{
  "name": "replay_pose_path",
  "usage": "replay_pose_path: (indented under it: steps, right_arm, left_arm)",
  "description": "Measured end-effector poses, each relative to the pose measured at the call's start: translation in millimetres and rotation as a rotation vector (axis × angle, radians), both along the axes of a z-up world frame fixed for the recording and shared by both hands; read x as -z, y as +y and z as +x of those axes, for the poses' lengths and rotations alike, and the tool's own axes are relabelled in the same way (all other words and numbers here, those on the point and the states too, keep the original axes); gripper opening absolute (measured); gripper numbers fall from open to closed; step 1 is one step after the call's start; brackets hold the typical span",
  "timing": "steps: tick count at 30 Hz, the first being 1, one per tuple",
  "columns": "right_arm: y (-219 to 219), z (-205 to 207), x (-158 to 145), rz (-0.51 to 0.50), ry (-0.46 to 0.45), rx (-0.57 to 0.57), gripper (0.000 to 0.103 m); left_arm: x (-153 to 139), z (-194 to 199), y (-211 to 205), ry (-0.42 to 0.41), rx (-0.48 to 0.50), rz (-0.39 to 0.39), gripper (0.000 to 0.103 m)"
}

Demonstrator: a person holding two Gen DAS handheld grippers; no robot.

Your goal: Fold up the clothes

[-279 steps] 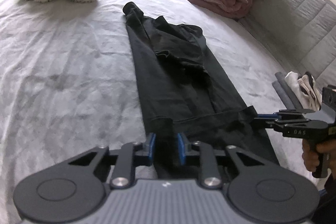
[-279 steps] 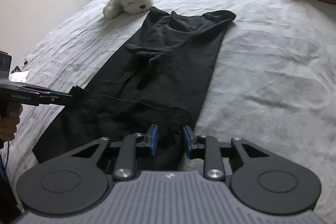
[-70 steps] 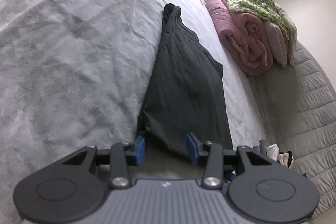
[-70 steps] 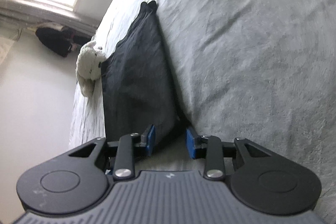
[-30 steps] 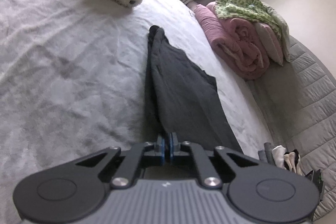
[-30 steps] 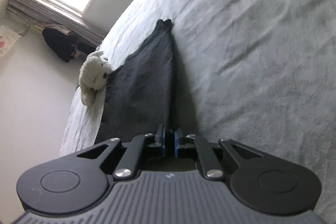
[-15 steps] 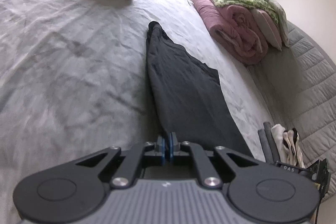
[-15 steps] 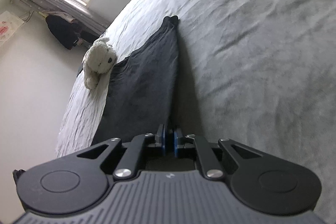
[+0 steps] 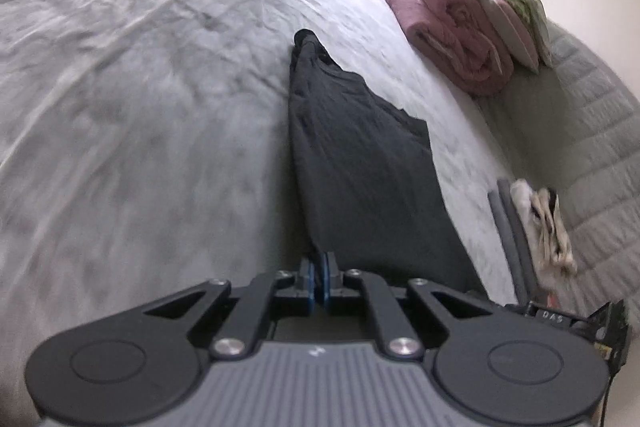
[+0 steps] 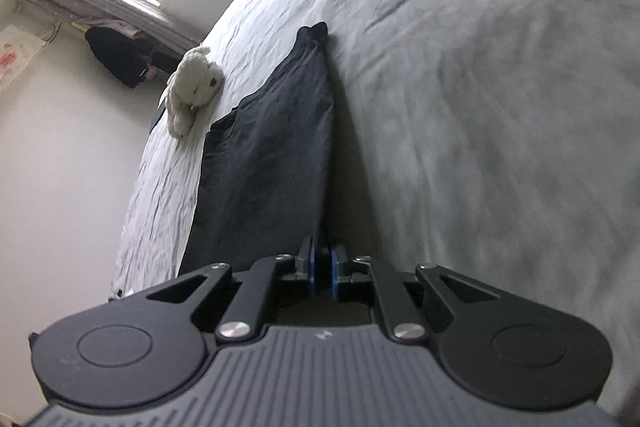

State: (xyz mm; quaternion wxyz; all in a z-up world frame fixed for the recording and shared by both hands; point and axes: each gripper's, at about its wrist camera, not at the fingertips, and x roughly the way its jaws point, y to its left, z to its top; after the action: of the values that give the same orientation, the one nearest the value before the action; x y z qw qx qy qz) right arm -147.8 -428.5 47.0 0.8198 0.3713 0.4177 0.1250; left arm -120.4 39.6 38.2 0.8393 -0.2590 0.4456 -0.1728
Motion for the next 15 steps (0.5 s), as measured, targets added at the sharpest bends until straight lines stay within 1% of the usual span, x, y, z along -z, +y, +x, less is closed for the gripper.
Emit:
replay_pose_path:
  steps: [7, 9, 11, 12, 14, 15]
  right_arm:
    - [0, -57, -6, -0.057, -0.005, 0.002, 0.009]
    - [0, -70, -7, -0.084, -0.008, -0.001, 0.009]
    - [2, -76, -4, -0.127, 0.002, -0.014, 0.009]
    - [4, -74, 0, -0.156, 0.020, -0.029, 0.009]
    - [6, -72, 5, -0.209, 0.046, -0.056, 0.015]
    - [6, -70, 3, -0.229, 0.041, -0.065, 0.016]
  left_arm:
    - [0, -46, -6, 0.018, 0.046, 0.038, 0.003]
    - [1, -55, -9, 0.020, 0.074, 0.062, 0.003]
    - [5, -57, -13, 0.021, 0.093, 0.090, 0.004]
    - [9, -55, -14, 0.030, 0.101, 0.103, 0.004]
    - [17, -50, -13, 0.064, 0.120, 0.101, 0.005]
    - [21, -48, -12, 0.076, 0.131, 0.095, 0.005]
